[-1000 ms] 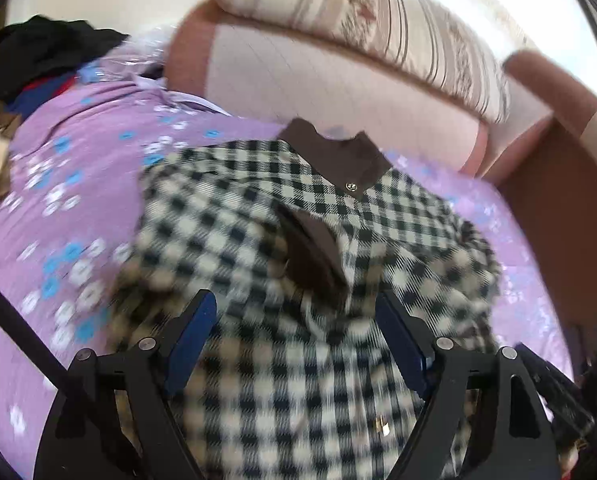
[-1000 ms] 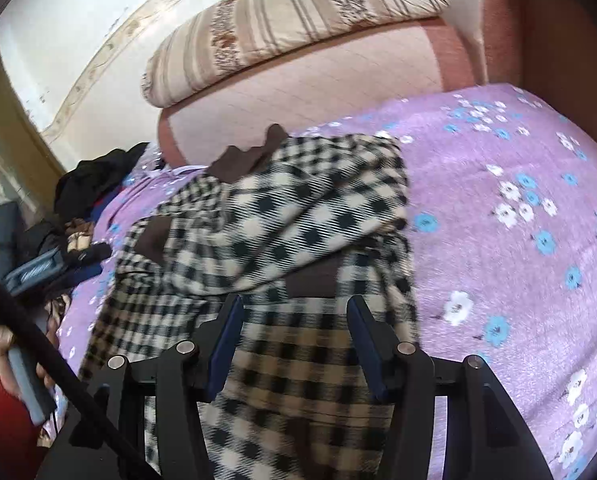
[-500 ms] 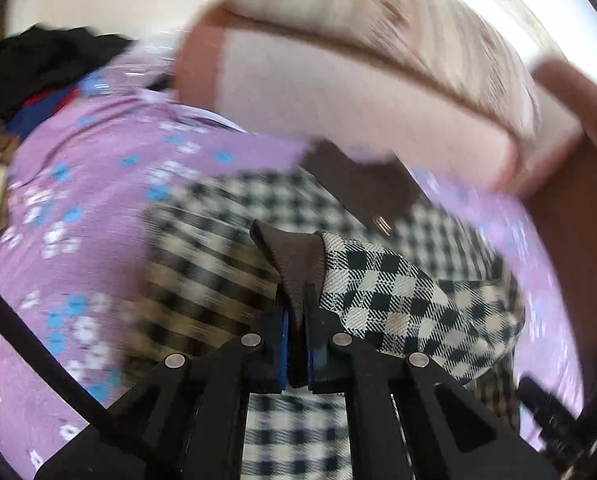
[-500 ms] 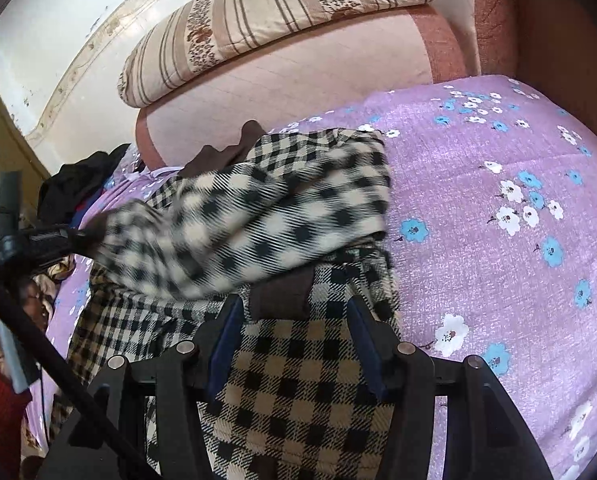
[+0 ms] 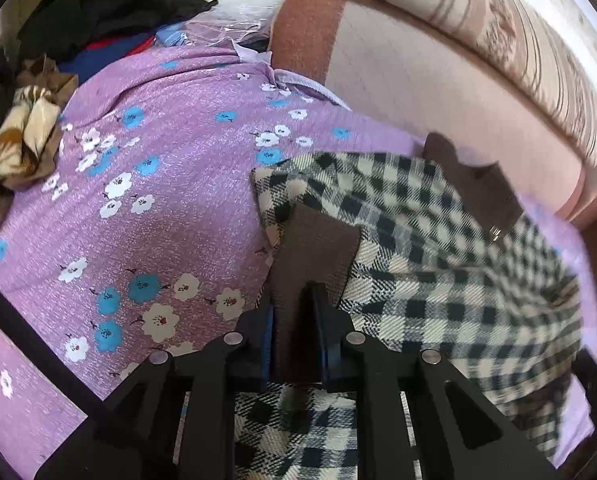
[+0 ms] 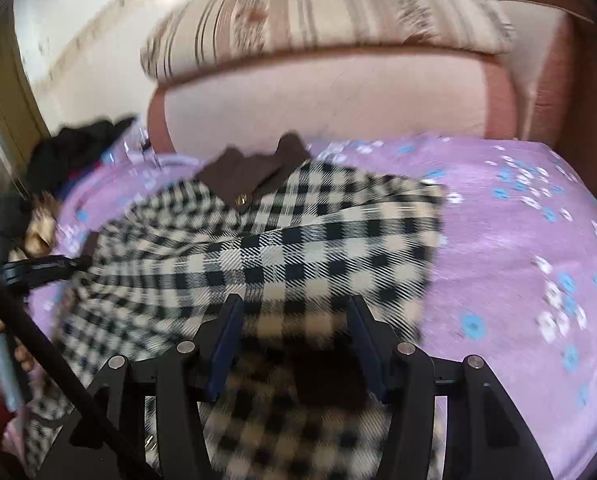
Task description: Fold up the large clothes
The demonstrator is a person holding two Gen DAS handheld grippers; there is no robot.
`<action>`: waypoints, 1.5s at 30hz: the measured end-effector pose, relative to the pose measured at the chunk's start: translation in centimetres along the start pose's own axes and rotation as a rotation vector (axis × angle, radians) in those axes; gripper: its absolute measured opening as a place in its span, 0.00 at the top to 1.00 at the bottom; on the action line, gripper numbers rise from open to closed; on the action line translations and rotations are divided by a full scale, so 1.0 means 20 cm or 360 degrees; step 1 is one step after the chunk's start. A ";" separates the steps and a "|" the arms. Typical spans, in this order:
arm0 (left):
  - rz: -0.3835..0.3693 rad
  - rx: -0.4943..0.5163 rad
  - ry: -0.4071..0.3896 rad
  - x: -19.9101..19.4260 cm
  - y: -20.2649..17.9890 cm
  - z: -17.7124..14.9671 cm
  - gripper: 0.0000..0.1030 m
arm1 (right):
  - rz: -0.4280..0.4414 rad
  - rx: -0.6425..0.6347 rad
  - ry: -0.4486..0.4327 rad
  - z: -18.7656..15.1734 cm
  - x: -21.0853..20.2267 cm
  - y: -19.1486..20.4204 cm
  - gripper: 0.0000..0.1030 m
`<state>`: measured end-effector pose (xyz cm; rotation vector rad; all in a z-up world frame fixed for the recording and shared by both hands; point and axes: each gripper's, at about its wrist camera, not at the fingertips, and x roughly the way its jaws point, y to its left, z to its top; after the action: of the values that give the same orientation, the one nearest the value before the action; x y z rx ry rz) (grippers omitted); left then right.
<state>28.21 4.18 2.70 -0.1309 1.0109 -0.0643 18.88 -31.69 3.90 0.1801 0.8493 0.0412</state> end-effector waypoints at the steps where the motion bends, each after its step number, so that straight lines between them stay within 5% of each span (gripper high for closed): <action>1: 0.0029 0.0030 -0.0008 0.01 -0.01 -0.01 0.85 | -0.0026 -0.0034 0.0042 0.01 0.07 0.02 0.44; 6: 0.0110 0.0106 -0.0037 0.02 -0.03 -0.03 0.82 | -0.0132 -0.0102 0.0184 0.00 0.29 0.03 0.44; 12: 0.0274 0.0222 -0.0038 0.05 -0.06 -0.02 0.70 | -0.0186 -0.0156 0.0221 0.00 0.31 0.04 0.39; 19: 0.0392 0.0238 -0.0004 -0.01 -0.02 0.00 0.70 | -0.0184 -0.0112 0.0302 0.04 0.34 0.02 0.32; 22: 0.0312 0.0159 -0.0006 -0.10 0.06 -0.01 0.70 | -0.0194 -0.0082 0.0274 0.06 0.26 0.02 0.32; 26: 0.0164 0.0048 -0.0025 -0.27 0.20 -0.07 0.67 | -0.0037 0.0088 0.0181 0.04 0.04 -0.07 0.32; 34: -0.0109 -0.0042 0.0086 -0.44 0.47 -0.45 0.54 | 0.0015 0.0347 0.0258 -0.33 -0.25 -0.44 0.31; 45: -0.0579 -0.0268 0.0220 -0.53 0.58 -0.87 0.59 | 0.0508 0.0764 0.0293 -0.75 -0.41 -0.53 0.32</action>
<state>7.83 15.60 0.93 -0.4691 1.1202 -0.3235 1.78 -40.82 -1.64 0.7721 0.9978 0.1549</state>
